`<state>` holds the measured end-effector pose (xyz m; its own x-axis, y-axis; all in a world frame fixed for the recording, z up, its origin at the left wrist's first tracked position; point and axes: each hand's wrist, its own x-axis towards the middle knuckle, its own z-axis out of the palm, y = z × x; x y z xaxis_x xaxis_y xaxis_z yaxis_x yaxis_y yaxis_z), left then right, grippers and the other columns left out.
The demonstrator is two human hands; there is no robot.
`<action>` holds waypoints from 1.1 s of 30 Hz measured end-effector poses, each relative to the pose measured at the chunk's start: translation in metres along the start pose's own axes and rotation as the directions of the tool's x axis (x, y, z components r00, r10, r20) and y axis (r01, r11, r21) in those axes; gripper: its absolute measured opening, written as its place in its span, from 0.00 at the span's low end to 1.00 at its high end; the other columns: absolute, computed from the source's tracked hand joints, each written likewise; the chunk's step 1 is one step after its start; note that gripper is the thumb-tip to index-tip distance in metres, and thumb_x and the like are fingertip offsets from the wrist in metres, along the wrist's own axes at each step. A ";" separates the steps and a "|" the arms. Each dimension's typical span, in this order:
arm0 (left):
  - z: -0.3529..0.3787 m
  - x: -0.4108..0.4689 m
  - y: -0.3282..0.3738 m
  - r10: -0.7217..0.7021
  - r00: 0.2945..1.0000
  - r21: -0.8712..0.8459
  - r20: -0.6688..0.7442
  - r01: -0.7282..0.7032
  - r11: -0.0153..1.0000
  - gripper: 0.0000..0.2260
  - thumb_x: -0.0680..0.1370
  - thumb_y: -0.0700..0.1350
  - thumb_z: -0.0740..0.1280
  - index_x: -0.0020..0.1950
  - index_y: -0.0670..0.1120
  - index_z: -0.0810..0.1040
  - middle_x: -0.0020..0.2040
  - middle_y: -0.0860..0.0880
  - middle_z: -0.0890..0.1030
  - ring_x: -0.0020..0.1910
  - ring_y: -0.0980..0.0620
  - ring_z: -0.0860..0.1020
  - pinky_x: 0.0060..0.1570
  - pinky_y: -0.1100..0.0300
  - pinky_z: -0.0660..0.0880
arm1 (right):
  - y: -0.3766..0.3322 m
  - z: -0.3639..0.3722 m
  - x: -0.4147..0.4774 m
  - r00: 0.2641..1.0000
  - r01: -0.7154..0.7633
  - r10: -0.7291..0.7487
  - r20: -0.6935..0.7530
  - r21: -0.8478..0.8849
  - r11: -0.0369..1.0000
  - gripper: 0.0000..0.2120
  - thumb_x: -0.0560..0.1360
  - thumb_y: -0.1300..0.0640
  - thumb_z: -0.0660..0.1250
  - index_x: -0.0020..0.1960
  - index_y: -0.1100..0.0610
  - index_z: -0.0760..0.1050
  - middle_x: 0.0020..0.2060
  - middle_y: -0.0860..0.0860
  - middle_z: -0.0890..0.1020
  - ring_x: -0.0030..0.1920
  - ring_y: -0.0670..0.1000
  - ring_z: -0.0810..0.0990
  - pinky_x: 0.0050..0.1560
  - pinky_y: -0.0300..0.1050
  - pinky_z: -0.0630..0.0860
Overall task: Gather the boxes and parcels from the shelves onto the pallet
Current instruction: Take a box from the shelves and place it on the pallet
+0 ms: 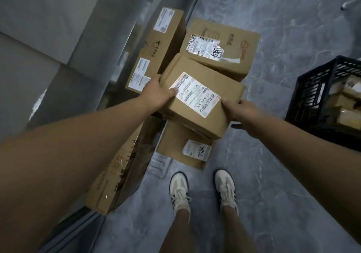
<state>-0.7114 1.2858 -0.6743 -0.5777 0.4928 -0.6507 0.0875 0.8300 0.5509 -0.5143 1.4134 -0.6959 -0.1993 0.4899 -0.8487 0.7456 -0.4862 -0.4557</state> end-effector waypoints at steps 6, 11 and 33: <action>-0.003 -0.045 0.006 -0.147 0.972 -0.280 -0.183 0.092 0.956 0.28 0.74 0.48 0.72 0.71 0.48 0.66 0.65 0.47 0.74 0.61 0.47 0.75 0.63 0.47 0.73 | -0.023 -0.013 -0.022 0.998 0.016 -0.026 0.053 0.188 0.982 0.22 0.78 0.47 0.65 0.67 0.56 0.69 0.58 0.53 0.78 0.51 0.52 0.77 0.49 0.49 0.76; -0.052 -0.133 0.036 -0.166 0.922 -0.370 -0.349 0.027 0.929 0.23 0.74 0.48 0.72 0.67 0.48 0.71 0.55 0.53 0.75 0.44 0.62 0.75 0.39 0.72 0.69 | -0.087 -0.043 -0.100 0.969 0.194 -0.204 0.139 0.077 0.978 0.23 0.78 0.49 0.66 0.70 0.56 0.69 0.61 0.53 0.78 0.58 0.54 0.78 0.46 0.46 0.75; -0.035 -0.723 -0.168 -0.760 0.139 -0.761 -0.635 -0.282 0.584 0.19 0.70 0.45 0.76 0.57 0.52 0.72 0.45 0.59 0.75 0.43 0.65 0.74 0.36 0.72 0.68 | 0.021 0.184 -0.582 0.408 0.863 -0.194 0.892 -0.308 0.401 0.20 0.75 0.46 0.68 0.62 0.53 0.73 0.50 0.49 0.81 0.44 0.47 0.78 0.34 0.41 0.70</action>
<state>-0.3369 0.7807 -0.2777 -0.6623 -0.7280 -0.1770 -0.4032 0.1472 0.9032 -0.4997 0.9845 -0.2611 -0.7933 -0.3510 -0.4975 0.3228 0.4504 -0.8324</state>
